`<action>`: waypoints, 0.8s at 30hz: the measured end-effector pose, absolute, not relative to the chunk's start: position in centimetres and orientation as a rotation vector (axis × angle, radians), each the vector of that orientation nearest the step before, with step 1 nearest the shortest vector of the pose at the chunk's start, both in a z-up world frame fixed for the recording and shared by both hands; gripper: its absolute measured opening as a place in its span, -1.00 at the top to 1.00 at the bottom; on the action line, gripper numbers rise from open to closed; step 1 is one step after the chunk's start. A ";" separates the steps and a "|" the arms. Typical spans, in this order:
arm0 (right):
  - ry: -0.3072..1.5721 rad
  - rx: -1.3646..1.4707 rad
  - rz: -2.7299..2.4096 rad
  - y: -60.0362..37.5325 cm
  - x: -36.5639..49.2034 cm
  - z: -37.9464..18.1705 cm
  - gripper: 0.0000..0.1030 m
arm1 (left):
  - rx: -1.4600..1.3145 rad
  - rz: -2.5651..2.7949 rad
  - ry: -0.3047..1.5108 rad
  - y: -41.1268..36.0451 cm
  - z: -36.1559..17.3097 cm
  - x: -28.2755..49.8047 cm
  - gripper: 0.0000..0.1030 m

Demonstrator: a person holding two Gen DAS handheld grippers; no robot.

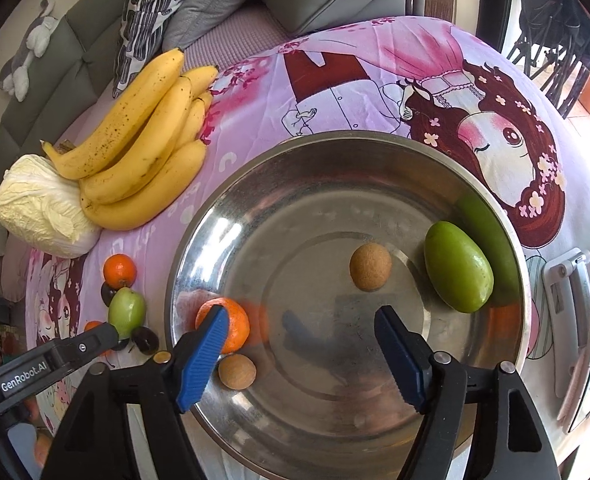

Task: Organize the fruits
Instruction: 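Withdraw both open tools from the bowl toward the remaining fruit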

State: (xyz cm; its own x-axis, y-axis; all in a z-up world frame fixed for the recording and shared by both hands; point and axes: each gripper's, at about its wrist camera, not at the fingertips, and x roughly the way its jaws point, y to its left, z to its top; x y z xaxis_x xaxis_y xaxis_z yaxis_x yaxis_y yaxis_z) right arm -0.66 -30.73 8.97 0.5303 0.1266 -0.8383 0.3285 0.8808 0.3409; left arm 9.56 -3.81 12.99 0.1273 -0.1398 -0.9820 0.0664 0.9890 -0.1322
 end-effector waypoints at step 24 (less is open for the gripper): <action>1.044 0.490 -0.109 -29.5 0.0 8.4 -1.00 | -0.042 -0.092 1.386 0.5 12.0 8.3 -0.79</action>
